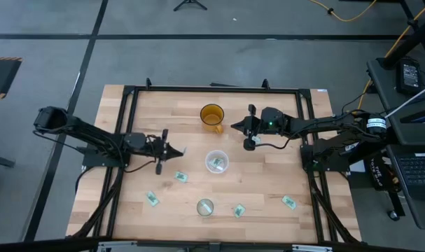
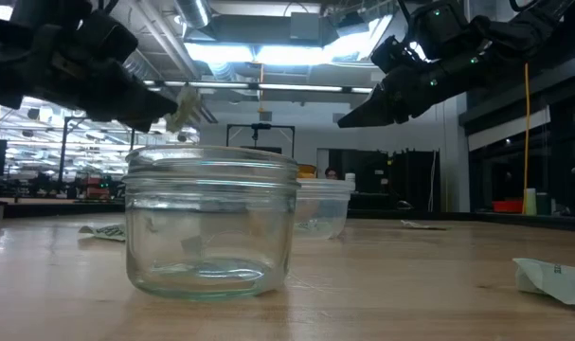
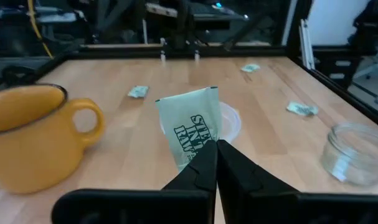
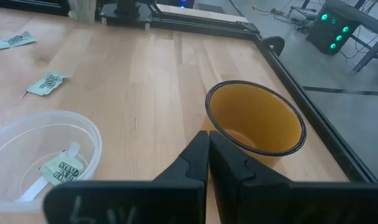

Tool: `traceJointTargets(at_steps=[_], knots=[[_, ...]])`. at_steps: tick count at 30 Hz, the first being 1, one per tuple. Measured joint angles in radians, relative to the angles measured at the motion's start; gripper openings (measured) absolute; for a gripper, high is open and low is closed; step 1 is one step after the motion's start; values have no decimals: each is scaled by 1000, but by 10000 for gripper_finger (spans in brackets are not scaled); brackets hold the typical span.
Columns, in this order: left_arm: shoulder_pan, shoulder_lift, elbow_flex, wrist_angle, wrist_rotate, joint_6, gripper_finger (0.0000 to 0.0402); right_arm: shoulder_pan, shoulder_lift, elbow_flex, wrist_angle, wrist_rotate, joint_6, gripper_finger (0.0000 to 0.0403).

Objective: Pick and place Stevia / Truvia into bins
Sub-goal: Put the stevia packet into the transparent plastic container

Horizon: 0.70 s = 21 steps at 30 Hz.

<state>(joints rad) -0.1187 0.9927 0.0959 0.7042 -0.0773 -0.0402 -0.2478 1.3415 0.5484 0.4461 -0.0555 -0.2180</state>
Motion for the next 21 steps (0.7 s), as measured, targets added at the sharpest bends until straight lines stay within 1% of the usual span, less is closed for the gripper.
traceJointTargets(at_steps=[8,11,13,18,21], knots=[[-26,37,-3,49,1,12,2,0,0,0,0,-1,0,16],[-26,63,9,70,1,-9,2,0,0,0,0,-1,0,16],[-26,93,39,70,6,-13,2,0,0,0,3,-1,0,16],[-25,229,172,19,100,36,2,0,0,0,6,-1,0,17],[-25,332,267,-38,105,53,2,0,0,0,6,-1,0,17]])
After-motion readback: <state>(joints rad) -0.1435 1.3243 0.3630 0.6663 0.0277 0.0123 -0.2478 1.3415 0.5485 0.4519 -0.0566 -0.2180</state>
